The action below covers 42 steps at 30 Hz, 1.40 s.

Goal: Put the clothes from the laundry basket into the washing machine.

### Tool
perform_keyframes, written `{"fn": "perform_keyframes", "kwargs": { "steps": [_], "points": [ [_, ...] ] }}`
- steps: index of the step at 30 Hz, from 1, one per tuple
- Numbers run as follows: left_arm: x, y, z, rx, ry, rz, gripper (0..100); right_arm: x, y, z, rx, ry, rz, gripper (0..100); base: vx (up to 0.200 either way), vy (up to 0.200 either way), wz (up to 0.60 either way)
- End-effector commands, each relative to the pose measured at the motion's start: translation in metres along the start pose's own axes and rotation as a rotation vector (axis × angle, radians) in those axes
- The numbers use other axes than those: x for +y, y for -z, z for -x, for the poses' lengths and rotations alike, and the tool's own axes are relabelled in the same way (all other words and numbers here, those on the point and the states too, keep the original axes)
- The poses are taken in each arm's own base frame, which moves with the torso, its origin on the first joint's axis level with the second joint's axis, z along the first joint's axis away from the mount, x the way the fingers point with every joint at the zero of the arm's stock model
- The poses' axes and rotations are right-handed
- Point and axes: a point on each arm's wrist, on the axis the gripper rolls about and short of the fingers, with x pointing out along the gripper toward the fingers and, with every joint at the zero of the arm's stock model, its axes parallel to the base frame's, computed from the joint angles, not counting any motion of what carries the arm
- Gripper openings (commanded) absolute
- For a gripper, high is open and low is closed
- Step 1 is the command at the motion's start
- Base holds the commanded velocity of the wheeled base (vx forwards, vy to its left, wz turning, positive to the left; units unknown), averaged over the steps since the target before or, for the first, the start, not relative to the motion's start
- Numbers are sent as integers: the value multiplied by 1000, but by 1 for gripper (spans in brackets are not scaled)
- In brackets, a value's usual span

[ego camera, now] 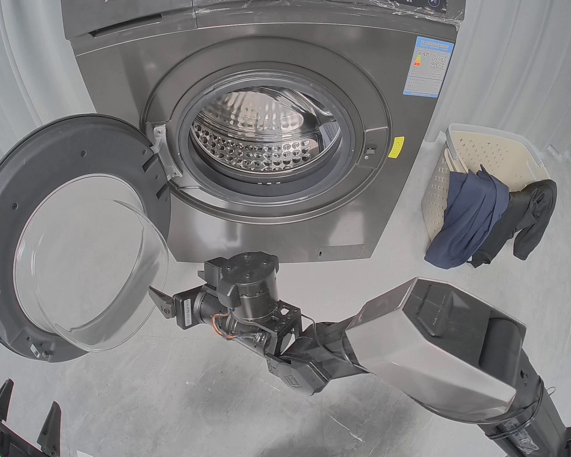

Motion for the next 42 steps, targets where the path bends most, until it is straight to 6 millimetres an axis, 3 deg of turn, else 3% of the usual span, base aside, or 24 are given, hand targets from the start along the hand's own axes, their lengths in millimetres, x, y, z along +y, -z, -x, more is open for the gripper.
{"fn": "perform_keyframes", "kwargs": {
  "steps": [1, 6, 12, 14, 16, 19, 23, 24, 26, 28, 30, 34, 36, 42],
  "points": [
    [0, 5, 0, 2, 0, 1, 100, 10, 14, -16, 2, -10, -9, 100, 0, 0, 0],
    [0, 5, 0, 2, 0, 1, 100, 14, 24, -36, -12, 16, -24, 100, 0, 0, 0],
    [0, 5, 0, 2, 0, 1, 100, 7, 27, -40, -19, 54, -24, 100, 0, 0, 0],
    [0, 5, 0, 1, -3, 1, 100, 7, 16, -38, -42, 55, -26, 100, 0, 0, 0],
    [0, 5, 0, 2, 0, 1, 100, 11, -11, -26, -66, 55, -28, 100, 0, 0, 0],
    [0, 5, 0, 2, 2, -12, 100, 11, -57, 1, -96, 73, -24, 100, 0, 0, 0],
    [0, 5, 0, 2, -1, -16, 100, 5, -136, 70, -156, 120, 13, 100, 0, 0, 0],
    [0, 5, 0, 2, -1, -16, 100, 4, -142, 78, -159, 126, 20, 100, 0, 0, 0],
    [0, 5, 0, 2, -1, -16, 100, 0, -171, 128, -187, 158, 63, 100, 0, 0, 0],
    [0, 5, 0, 2, 0, -15, 100, -1, -175, 138, -192, 165, 69, 100, 0, 0, 0],
    [0, 5, 0, 2, -1, -16, 100, -7, -190, 191, -227, 203, 77, 100, 0, 0, 0],
    [0, 5, 0, 2, -1, -15, 100, -23, -196, 240, -250, 264, 81, 100, 0, 0, 0],
    [0, 5, 0, 2, -1, -16, 100, -29, -193, 256, -243, 285, 75, 100, 0, 0, 0],
    [0, 5, 0, 2, -1, -16, 100, -47, -157, 328, -174, 415, 65, 100, 0, 0, 0]
  ]
}}
